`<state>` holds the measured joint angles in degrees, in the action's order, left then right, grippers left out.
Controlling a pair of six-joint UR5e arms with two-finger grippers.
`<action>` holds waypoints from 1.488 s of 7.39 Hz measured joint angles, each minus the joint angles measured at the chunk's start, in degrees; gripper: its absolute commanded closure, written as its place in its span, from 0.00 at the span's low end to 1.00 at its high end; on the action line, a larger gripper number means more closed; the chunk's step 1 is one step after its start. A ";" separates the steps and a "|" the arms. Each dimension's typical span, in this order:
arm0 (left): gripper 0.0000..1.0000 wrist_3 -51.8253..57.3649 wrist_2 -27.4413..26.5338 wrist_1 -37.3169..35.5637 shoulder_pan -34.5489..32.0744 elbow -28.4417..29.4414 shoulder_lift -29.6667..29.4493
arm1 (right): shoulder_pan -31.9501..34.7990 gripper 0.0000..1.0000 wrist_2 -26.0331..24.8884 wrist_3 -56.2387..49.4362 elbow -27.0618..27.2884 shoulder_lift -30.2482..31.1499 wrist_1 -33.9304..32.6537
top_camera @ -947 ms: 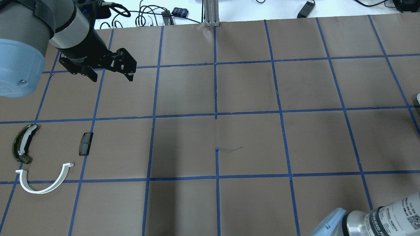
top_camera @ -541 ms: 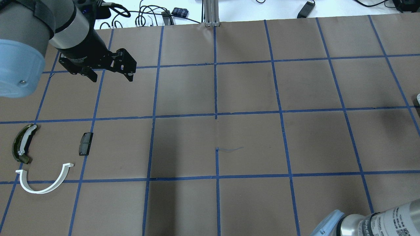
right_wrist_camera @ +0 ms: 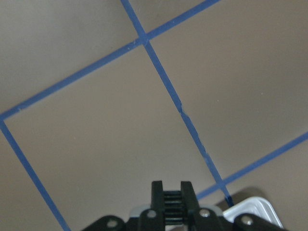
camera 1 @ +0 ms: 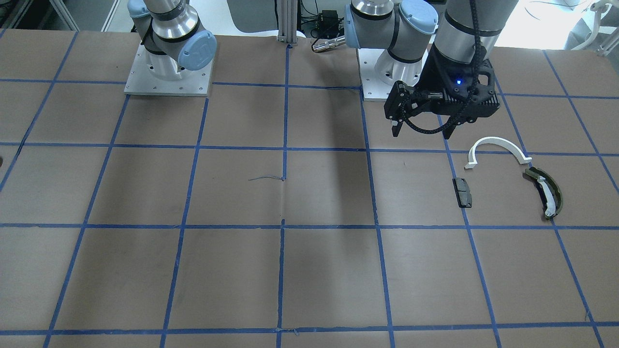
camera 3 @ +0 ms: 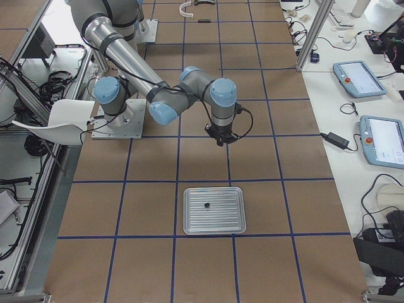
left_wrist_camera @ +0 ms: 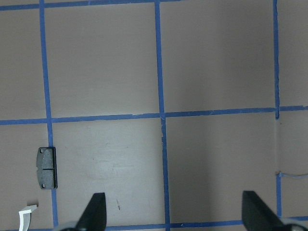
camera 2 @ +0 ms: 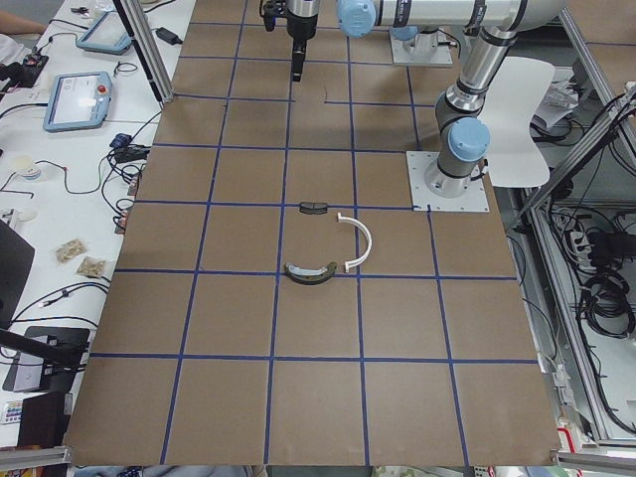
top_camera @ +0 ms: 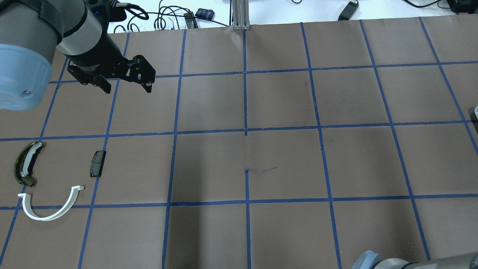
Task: Place bearing gear from tray to pile
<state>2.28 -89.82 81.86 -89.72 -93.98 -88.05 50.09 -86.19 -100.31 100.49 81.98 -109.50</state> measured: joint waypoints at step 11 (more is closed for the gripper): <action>0.00 0.00 -0.04 -0.05 0.07 -0.67 0.10 | 56.86 1.00 0.60 86.36 1.50 -7.99 -11.67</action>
<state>2.29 -89.86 81.80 -89.65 -94.65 -87.95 106.95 -85.59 -13.95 101.99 73.99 -121.17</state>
